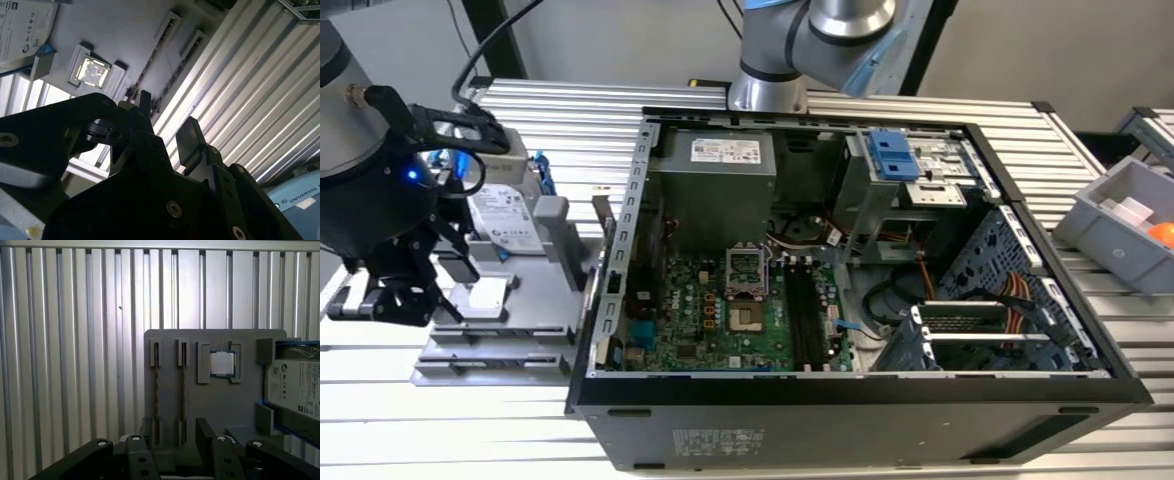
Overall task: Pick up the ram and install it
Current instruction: 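Pick up the ram and move it above insertion slot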
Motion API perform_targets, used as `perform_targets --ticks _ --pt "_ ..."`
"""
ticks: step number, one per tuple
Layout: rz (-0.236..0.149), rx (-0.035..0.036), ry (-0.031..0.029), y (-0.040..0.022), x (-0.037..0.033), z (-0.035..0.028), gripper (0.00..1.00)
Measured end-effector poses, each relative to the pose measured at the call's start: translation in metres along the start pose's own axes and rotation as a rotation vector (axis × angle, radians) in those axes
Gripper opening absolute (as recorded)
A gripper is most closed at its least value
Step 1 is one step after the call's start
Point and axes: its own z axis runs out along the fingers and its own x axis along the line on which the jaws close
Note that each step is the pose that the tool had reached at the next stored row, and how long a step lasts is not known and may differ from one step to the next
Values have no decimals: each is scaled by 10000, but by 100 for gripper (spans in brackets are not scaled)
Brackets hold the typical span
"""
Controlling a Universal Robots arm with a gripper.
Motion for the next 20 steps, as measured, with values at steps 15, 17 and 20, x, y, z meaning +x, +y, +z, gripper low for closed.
perform_targets --ticks 15,17,20 --pt "0 2 0 -31 8 187 100" --pt "0 2 0 -32 9 208 100" --pt "-1 0 1 -32 11 237 100"
